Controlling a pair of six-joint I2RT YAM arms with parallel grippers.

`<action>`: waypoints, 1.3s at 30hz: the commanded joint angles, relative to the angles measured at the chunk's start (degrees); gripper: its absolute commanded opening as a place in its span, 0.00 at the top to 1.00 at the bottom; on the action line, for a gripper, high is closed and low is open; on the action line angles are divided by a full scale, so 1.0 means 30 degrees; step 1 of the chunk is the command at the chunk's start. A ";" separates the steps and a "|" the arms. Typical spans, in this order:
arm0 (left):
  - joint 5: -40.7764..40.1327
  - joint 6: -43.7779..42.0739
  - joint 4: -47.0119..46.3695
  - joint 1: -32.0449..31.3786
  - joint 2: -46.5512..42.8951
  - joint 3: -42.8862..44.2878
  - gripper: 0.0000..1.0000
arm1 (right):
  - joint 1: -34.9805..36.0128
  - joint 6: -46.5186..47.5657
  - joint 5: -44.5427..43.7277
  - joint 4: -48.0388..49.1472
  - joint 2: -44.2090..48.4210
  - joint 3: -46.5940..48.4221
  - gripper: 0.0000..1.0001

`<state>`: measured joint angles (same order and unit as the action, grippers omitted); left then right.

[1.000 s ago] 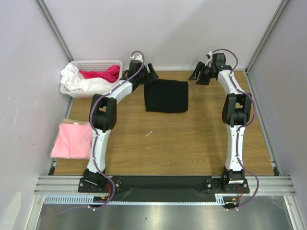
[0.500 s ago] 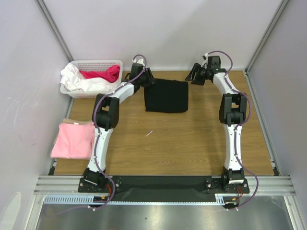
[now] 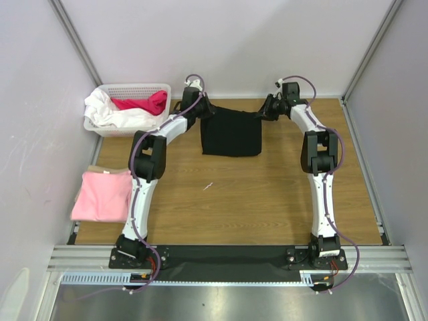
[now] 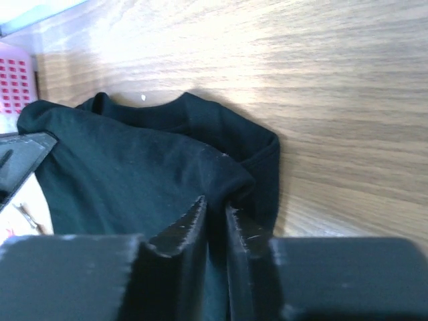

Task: Fold and stack the t-shirts
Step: Fold the tshirt

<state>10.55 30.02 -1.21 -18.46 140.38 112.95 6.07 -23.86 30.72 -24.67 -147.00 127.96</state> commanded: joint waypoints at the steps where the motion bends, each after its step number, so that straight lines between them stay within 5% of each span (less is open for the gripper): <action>1: -0.0291 0.0071 -0.1148 0.0030 -0.1234 -0.0118 1.00 | 0.0234 -0.0251 0.0512 0.0840 0.0307 0.0588 0.87; 6: -0.0994 0.0159 -0.2464 -0.0058 -0.3282 -0.3126 1.00 | 0.0468 0.0247 0.0249 0.1334 0.1331 -0.0198 1.00; 12: -0.3072 0.0920 -0.4925 -0.0204 -0.7091 -0.7932 0.99 | 0.0615 0.0451 0.0160 0.2740 0.3175 -0.1636 1.00; 24: -0.6327 0.2678 -0.5367 -0.0410 -1.0784 -1.2683 1.00 | 0.1376 0.0687 0.0278 0.3857 0.3825 -0.2400 1.00; 34: -0.8349 0.5108 -0.3842 -0.0031 -0.9646 -1.2893 1.00 | 0.1523 0.1010 0.1098 0.3447 0.0956 0.0643 1.00; 39: -0.6828 0.5375 -0.4663 0.0761 -0.7598 -1.1378 1.00 | 0.1552 0.0220 0.1361 0.4090 -0.0655 0.2138 0.98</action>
<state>-9.63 44.64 -13.69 -18.85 113.65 75.22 11.27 -22.46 35.18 -15.09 -146.67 130.08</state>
